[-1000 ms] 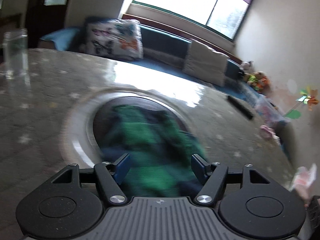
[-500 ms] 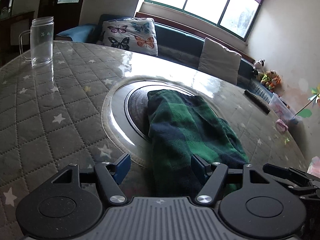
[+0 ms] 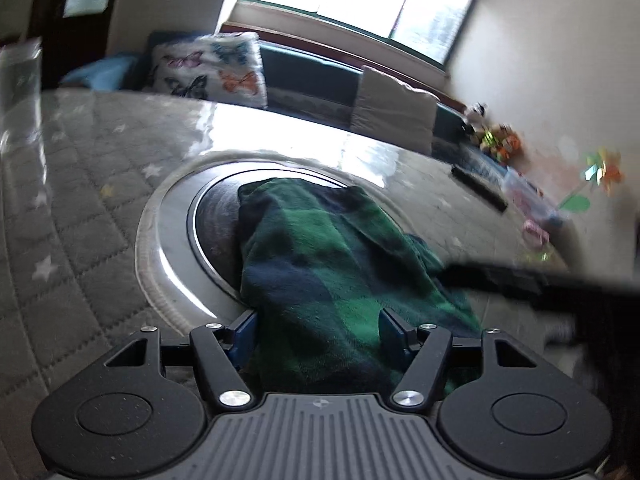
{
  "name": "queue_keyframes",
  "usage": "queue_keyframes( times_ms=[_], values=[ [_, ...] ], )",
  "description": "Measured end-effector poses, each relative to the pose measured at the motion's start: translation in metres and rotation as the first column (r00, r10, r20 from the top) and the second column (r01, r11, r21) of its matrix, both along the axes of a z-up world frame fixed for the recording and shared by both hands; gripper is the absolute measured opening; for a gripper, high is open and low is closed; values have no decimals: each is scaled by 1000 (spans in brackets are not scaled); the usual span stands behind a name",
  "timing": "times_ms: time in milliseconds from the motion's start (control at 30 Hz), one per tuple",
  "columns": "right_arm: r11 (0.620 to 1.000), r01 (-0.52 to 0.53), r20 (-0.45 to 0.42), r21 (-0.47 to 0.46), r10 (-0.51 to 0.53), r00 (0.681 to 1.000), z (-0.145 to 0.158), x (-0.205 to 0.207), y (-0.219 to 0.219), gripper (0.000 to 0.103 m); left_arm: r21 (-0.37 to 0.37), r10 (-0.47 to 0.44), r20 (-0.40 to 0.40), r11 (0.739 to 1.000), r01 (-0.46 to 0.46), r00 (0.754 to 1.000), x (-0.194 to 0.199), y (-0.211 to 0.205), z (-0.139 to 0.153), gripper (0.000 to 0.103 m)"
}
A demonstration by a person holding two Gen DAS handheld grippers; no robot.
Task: Fold clothes
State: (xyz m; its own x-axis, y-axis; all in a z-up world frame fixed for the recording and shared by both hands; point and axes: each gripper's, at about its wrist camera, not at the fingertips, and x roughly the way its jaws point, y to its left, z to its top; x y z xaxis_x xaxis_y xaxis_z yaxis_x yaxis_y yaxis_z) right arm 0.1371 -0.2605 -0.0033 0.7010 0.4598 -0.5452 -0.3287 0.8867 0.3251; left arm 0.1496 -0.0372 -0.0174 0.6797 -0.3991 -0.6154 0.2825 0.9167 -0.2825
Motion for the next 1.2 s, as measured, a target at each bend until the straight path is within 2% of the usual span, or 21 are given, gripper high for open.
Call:
queue_keyframes(
  times_ms=[233, 300, 400, 433, 500, 700, 767, 967, 1133, 1200],
  values=[
    [1000, -8, -48, -14, 7, 999, -10, 51, 18, 48, -13, -32, 32, 999, 32, 999, -1, 7, 2, 68],
    [1000, -11, -59, -24, 10, 998, -14, 62, 25, 42, -4, -42, 42, 999, 42, 998, -1, 6, 3, 68],
    [1000, -11, -67, -26, 9, 998, -19, 70, 32, 19, 15, -51, 54, 999, 51, 997, -1, 4, 4, 68],
    [999, -6, -63, -32, 4, 998, -19, 70, 34, 8, 15, -52, 55, 999, 51, 997, -1, 4, 4, 68],
    [999, 12, -39, -43, -13, 999, -16, 66, 33, 3, 15, -53, 56, 999, 52, 997, -1, 4, 5, 68],
    [994, 87, 82, -61, -82, 993, 9, 33, 19, 1, 24, -91, 85, 996, 90, 992, -9, 0, 9, 68],
    [990, 119, 96, -78, -111, 989, 10, 26, 14, 1, 35, -123, 86, 992, 120, 989, -13, -5, 7, 68],
    [977, 179, -29, -117, -184, 983, -31, 37, -1, 1, 103, -230, 81, 970, 222, 970, -26, -22, -2, 68],
    [977, 175, -38, -124, -181, 983, -42, 34, -1, 2, 182, -305, 83, 940, 287, 949, -36, -33, -6, 67],
    [978, 167, -41, -126, -173, 984, -42, 33, -2, 2, 187, -311, 89, 938, 291, 946, -38, -31, -4, 67]
  ],
)
